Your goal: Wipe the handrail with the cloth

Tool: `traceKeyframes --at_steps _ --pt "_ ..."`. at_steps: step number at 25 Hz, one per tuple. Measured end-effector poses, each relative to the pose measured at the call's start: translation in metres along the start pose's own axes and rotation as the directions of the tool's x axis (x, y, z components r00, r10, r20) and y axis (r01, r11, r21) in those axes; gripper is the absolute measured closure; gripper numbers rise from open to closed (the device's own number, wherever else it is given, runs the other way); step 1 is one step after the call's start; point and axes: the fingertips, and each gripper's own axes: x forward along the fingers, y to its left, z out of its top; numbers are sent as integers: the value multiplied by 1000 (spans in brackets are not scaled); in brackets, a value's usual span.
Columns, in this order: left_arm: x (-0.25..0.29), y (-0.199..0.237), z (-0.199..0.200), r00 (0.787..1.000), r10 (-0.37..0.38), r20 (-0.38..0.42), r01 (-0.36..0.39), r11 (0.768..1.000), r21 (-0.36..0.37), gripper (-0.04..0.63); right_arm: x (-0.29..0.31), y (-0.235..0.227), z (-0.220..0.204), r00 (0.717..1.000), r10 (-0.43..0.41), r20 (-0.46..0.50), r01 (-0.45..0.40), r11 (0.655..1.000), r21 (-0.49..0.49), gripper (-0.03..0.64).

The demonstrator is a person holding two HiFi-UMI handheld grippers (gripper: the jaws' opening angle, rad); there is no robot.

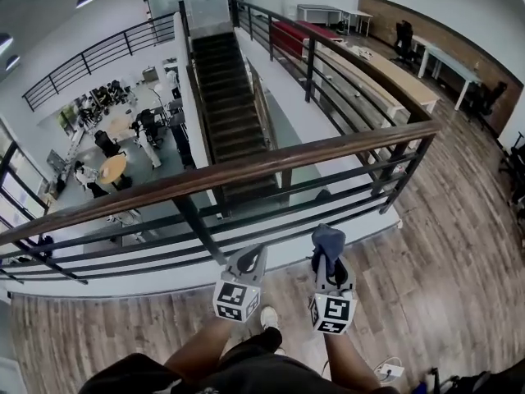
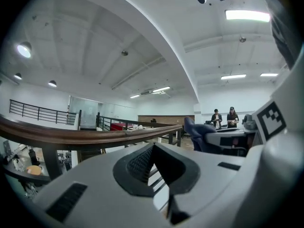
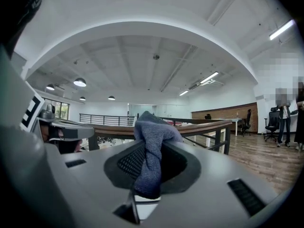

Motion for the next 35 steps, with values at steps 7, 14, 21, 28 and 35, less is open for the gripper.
traceKeyframes --at_steps 7,14,21,28,35 --pt "63 73 19 998 64 5 -64 998 -12 594 108 15 25 996 85 -15 -86 995 -41 537" --pt "58 155 41 970 241 35 -240 970 -24 594 177 87 49 967 254 8 -253 965 -73 537" --pt "20 226 44 892 452 31 -451 892 -33 594 229 169 63 891 453 -21 -454 890 -51 537" --pt "-15 281 41 794 607 -13 -607 792 -67 594 273 257 73 812 579 -77 -583 809 -66 537" --pt "-30 308 51 749 663 10 -660 747 -76 594 300 315 75 772 616 -158 -629 776 -47 537"
